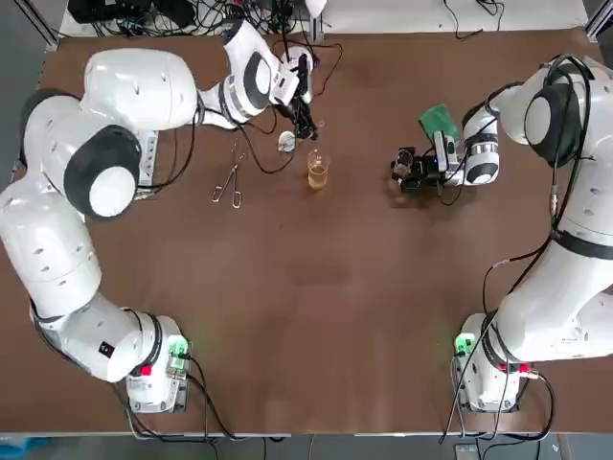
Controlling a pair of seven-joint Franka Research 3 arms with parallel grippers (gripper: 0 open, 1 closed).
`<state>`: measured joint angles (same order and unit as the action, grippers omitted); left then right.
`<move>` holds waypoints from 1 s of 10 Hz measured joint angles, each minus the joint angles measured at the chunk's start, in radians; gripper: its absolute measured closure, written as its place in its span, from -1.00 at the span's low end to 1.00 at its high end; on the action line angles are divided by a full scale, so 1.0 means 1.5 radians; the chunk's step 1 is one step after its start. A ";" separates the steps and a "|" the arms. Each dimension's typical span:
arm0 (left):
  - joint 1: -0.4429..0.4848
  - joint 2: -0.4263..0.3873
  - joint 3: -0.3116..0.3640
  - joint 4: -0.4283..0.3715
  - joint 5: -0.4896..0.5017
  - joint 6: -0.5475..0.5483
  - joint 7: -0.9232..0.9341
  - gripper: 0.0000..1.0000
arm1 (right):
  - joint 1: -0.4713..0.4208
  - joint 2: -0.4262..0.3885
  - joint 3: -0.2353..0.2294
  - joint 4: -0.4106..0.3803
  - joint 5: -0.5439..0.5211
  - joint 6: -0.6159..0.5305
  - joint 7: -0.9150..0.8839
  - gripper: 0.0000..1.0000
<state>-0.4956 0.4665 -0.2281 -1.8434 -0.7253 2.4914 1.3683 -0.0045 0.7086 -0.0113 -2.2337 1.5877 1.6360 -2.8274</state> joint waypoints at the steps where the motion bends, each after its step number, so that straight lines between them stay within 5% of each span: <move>1: -0.006 0.000 0.003 -0.004 0.037 0.003 -0.023 0.58 | 0.000 0.000 0.000 0.000 0.000 0.000 0.000 0.24; 3: -0.006 0.000 0.004 -0.004 0.120 0.004 -0.078 0.58 | 0.000 0.000 0.000 0.000 0.000 0.000 0.000 0.24; 10: -0.011 -0.001 0.004 -0.013 0.248 0.004 -0.159 0.58 | 0.000 0.000 -0.001 0.000 0.000 0.000 0.000 0.24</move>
<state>-0.5128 0.4651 -0.2215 -1.8636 -0.3526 2.4970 1.1298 -0.0045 0.7086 -0.0126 -2.2339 1.5877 1.6361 -2.8272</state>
